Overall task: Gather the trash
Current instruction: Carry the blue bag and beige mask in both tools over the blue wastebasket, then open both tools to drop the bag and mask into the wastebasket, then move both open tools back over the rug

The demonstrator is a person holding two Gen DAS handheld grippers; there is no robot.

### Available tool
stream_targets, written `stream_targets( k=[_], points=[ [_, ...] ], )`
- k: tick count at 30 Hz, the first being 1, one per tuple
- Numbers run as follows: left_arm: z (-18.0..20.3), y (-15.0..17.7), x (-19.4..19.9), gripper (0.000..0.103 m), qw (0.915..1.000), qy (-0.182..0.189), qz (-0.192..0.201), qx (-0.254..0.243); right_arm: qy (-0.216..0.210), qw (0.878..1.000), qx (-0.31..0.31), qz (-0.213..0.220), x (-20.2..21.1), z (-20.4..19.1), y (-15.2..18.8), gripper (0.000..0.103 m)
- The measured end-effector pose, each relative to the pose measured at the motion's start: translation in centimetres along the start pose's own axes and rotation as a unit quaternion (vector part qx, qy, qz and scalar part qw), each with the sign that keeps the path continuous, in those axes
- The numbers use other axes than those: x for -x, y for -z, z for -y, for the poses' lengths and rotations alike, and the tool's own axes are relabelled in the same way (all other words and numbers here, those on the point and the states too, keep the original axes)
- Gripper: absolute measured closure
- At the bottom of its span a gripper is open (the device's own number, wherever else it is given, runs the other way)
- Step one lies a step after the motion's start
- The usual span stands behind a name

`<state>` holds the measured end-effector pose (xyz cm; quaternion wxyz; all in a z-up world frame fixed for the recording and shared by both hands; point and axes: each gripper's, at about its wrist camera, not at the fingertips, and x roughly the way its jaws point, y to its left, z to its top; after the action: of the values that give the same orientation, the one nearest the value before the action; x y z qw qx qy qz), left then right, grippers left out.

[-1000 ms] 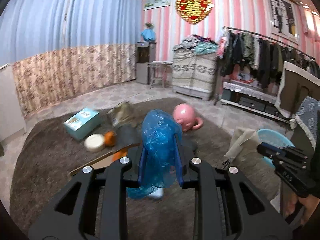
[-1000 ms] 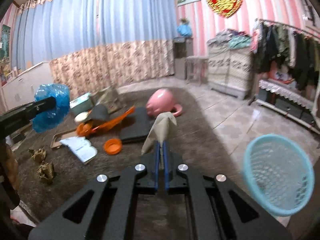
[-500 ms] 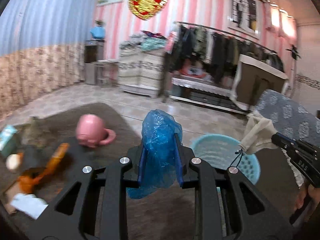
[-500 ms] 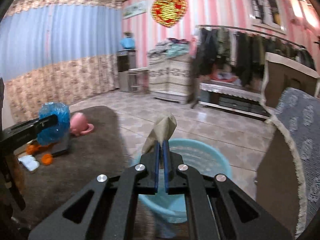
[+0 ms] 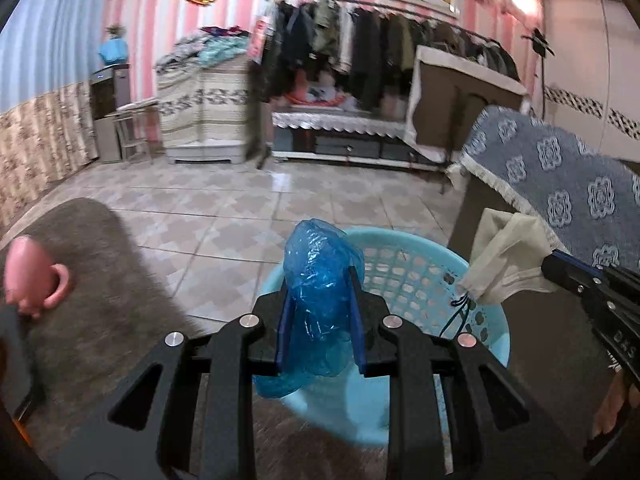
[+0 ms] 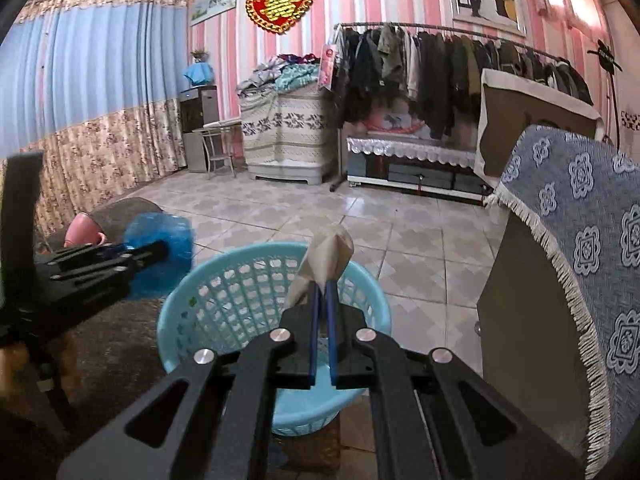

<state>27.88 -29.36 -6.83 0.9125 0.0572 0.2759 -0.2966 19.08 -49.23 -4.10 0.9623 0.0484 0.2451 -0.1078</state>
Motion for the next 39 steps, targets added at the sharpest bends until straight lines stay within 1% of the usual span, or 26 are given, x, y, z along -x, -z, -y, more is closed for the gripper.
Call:
stream_targets(
  k=[2,3,4,5,6,8,10,11,14,17,23,25,26,27,29,31,32,33,35,37,39],
  points=[
    [0.5,-0.2,-1.2,0.078,0.9999,0.009,-0.007,-0.007,0.003,1.000,-0.001,-0.005,-0.8,0.1,0.1,0.099],
    [0.7,-0.3,-2.0,0.074,0.9999,0.005,-0.010,-0.012,0.004,1.000,-0.001,-0.007,-1.0,0.1,0.3,0.099],
    [0.8,-0.5,-2.5,0.059,0.9998,0.001,-0.012,-0.014,0.005,1.000,-0.002,-0.009,-1.3,0.1,0.4,0.099],
    [0.8,-0.8,-2.9,0.037,0.9999,-0.003,-0.011,-0.011,0.006,1.000,-0.002,-0.010,-1.2,0.1,0.7,0.099],
    [0.6,-1.1,-2.9,0.029,0.9999,-0.006,-0.006,-0.006,0.006,1.000,-0.002,-0.012,-1.4,0.0,0.8,0.099],
    [0.2,-1.5,-3.0,0.028,0.9999,-0.014,0.001,-0.007,0.007,1.000,0.000,-0.014,-1.5,-0.1,1.2,0.099],
    [-0.5,-1.7,-2.6,0.024,0.9995,-0.031,0.008,-0.005,0.005,1.000,-0.002,-0.017,-2.0,-0.5,1.3,0.099],
    [-1.0,-1.8,-2.3,0.019,0.9992,-0.037,0.013,0.000,0.005,1.000,-0.003,-0.018,-2.1,-0.5,1.4,0.099],
    [-2.6,-1.9,-1.7,0.012,0.9984,-0.050,0.022,0.014,0.002,1.000,-0.010,-0.022,-2.9,-1.1,1.5,0.099],
    [-3.9,-1.8,-1.1,0.009,0.9975,-0.061,0.025,0.027,0.004,1.000,-0.013,-0.027,-3.7,-1.8,1.7,0.099],
    [-5.9,-1.4,0.5,0.009,0.9954,-0.074,0.027,0.054,0.014,0.999,-0.019,-0.039,-6.1,-2.9,1.9,0.096],
    [-6.3,-1.3,1.3,0.009,0.9949,-0.079,0.031,0.055,0.022,0.999,-0.018,-0.044,-6.9,-3.1,1.8,0.074],
    [-6.4,-1.3,1.7,0.008,0.9945,-0.084,0.033,0.053,0.024,0.999,-0.017,-0.044,-7.1,-3.1,1.9,0.045],
    [-6.5,-1.3,2.1,0.008,0.9941,-0.088,0.036,0.053,0.026,0.999,-0.015,-0.039,-7.0,-3.3,1.8,0.037],
    [-6.8,-1.3,3.0,0.008,0.9936,-0.091,0.040,0.053,0.035,0.999,-0.010,-0.034,-6.8,-3.4,1.7,0.037],
    [-7.1,-1.3,4.2,0.008,0.9926,-0.100,0.046,0.051,0.041,0.999,-0.012,-0.032,-6.2,-3.5,1.5,0.026],
    [-7.3,-1.4,4.8,0.006,0.9921,-0.103,0.049,0.052,0.046,0.999,-0.013,-0.025,-5.7,-3.6,1.4,0.018],
    [-7.4,-1.4,5.3,0.006,0.9917,-0.106,0.051,0.054,0.050,0.998,-0.013,-0.019,-5.4,-3.7,1.3,0.014],
    [-7.9,-1.2,6.8,0.006,0.9910,-0.106,0.054,0.061,0.057,0.998,-0.007,-0.008,-4.3,-4.2,1.0,0.009],
    [-8.2,-1.2,8.1,0.006,0.9903,-0.107,0.058,0.067,0.058,0.998,0.004,0.003,-2.9,-5.1,0.7,0.008],
    [-8.4,-1.0,9.3,0.006,0.9894,-0.110,0.061,0.073,0.056,0.998,0.015,0.011,-1.7,-5.8,0.4,0.005]
  ],
)
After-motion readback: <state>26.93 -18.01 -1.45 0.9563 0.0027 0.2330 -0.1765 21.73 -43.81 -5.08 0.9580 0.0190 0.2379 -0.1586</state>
